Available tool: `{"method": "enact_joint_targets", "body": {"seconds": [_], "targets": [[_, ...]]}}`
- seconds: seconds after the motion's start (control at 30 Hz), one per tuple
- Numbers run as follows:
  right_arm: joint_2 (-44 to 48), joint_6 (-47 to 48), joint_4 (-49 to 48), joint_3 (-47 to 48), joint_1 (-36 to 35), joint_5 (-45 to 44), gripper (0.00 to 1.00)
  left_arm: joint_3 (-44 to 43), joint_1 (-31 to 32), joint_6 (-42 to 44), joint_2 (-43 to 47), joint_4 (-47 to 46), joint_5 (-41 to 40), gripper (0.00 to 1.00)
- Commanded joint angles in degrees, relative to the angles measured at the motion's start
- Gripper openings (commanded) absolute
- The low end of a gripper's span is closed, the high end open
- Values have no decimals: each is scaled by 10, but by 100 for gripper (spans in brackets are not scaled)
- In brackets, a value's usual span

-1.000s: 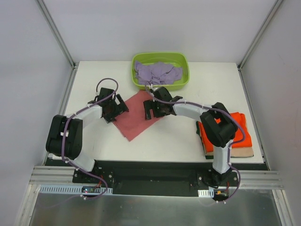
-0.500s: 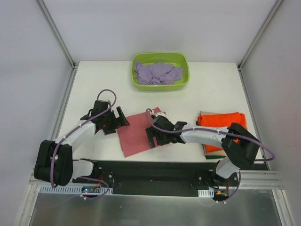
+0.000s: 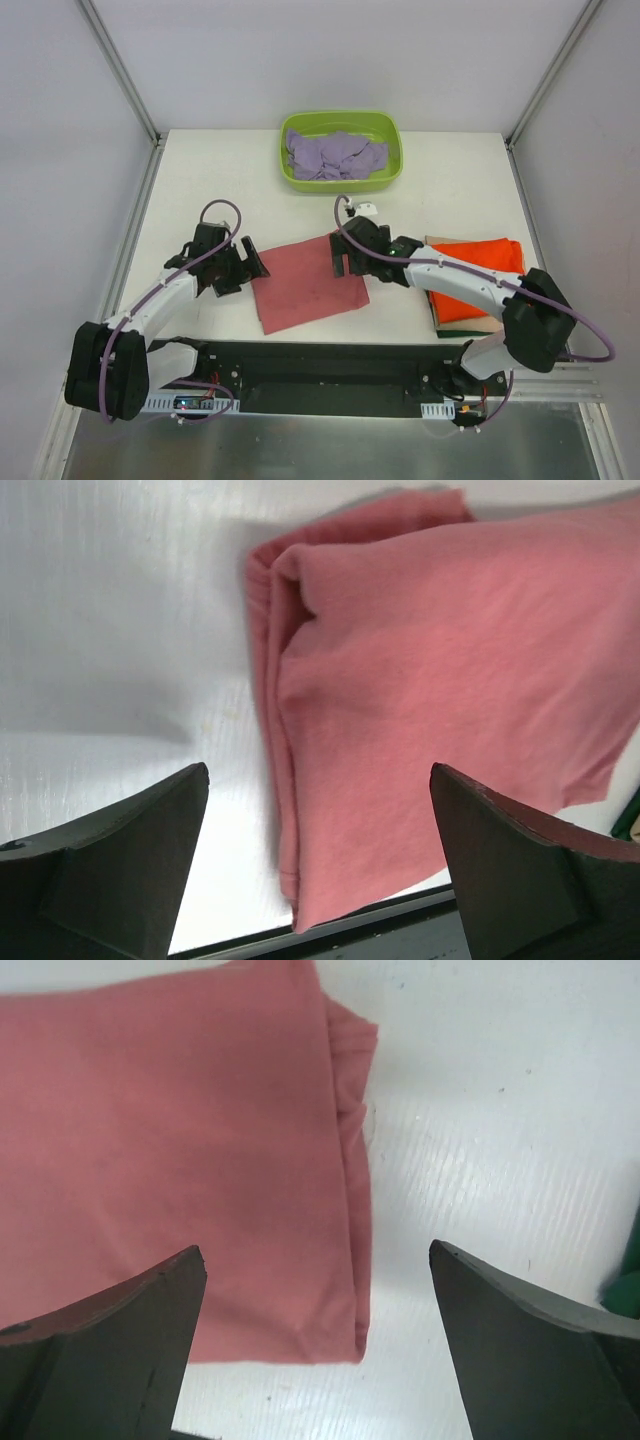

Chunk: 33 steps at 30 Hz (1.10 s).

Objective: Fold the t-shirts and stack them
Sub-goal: Put the neatly folded tshirt into the corner of the board with the right arm

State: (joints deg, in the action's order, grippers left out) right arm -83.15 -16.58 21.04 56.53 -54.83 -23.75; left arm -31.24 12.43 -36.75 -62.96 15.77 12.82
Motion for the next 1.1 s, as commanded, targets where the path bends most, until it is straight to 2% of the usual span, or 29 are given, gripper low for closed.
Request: {"method": "enact_joint_targets", "body": {"seconds": [0.0,0.07,0.23,0.43,0.53,0.6,0.87,0.97,1.07], "targets": [[-46,40,-33,19,66,139,96,16,4,-3,-33,15,-7,88],[-74,51,-45,26,77,178,96,21,5,-3,-45,15,-11,84],[-145,57,-37,67,92,187,98,23,6,-8,-71,3,-17,75],[-202,55,-6,100,92,149,99,15,21,-12,-115,-7,-22,50],[-219,52,-1,99,91,160,93,2,33,-16,-140,-8,-34,42],[-225,47,-2,94,84,160,93,-3,35,-17,-154,-7,-46,31],[-231,33,6,79,45,120,86,-10,36,-19,-181,-7,-56,28],[-241,31,8,88,29,101,76,-10,36,-20,-178,-7,-58,28],[-253,28,8,96,20,93,59,-9,36,-22,-178,-6,-60,28]]}}
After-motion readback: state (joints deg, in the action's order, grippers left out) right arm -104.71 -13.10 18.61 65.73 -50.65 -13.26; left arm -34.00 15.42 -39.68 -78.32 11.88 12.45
